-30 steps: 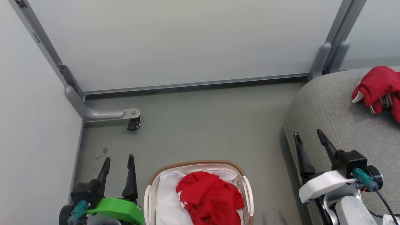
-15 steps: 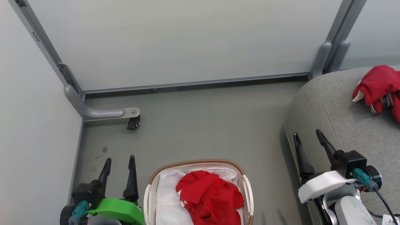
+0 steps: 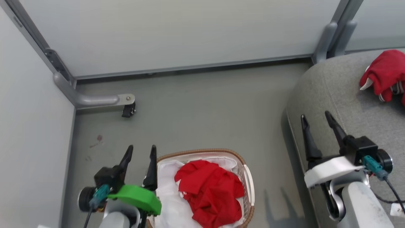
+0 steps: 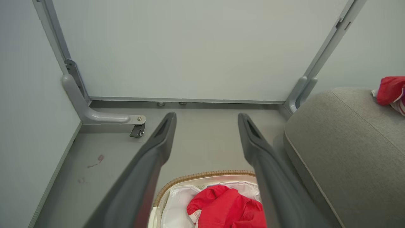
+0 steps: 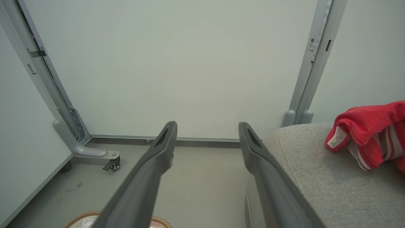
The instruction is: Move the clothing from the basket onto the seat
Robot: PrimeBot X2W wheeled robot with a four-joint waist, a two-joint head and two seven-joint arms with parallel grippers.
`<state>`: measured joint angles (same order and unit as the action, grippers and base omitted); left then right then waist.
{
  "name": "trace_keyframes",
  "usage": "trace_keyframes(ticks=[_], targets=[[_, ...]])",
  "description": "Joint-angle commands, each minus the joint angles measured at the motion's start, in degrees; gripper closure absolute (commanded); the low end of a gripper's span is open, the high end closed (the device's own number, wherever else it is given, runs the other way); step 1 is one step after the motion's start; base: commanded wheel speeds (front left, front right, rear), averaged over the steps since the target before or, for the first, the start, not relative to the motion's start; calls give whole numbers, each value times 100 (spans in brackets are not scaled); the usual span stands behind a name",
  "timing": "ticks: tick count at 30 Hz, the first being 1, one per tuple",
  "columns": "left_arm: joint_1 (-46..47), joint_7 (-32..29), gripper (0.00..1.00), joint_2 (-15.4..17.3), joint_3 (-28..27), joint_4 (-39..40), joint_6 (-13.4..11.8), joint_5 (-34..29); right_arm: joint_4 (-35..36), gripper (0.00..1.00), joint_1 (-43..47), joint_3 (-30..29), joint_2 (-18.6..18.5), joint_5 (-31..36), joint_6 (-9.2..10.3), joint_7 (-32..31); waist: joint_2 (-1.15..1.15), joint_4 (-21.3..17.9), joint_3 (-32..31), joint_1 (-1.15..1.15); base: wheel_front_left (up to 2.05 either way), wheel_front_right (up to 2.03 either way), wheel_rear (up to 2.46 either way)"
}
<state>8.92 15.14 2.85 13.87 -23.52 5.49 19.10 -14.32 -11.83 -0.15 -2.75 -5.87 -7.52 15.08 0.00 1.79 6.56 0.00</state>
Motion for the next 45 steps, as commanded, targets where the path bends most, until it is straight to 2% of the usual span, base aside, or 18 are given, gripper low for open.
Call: trace_keyframes(ticks=[1, 9, 15, 26, 36, 45], targets=[[278, 1, 0, 6, 123, -136, 20, -17, 54, 0, -151, -47, -26, 43, 6, 14, 0, -129, 394, 0, 0, 0, 0], [1475, 1, 0, 13, 972, -1307, 47, -175, 325, 0, -758, 13, -24, 95, 6, 14, 0, -545, 1445, 0, 0, 0, 0], [2142, 1, 0, 19, 1329, -2048, 77, -122, 572, 0, -1150, 84, -22, 7, 6, 14, 0, -900, 2170, 0, 0, 0, 0], [3116, -180, 0, 118, 1866, -3812, 136, -502, 822, 0, -1689, 213, -21, -282, 6, 14, 0, -1444, 3211, 0, 0, 0, 0], [3735, -252, 0, 280, 1969, -4589, 44, -577, 954, 0, -1983, 388, -21, -532, 6, 14, 0, -1787, 3824, 0, 0, 0, 0], [4030, -425, 0, 504, 2036, -4864, -115, -604, 1057, 0, -2153, 510, -21, -688, 6, 14, 0, -2005, 4156, 0, 0, 0, 0]])
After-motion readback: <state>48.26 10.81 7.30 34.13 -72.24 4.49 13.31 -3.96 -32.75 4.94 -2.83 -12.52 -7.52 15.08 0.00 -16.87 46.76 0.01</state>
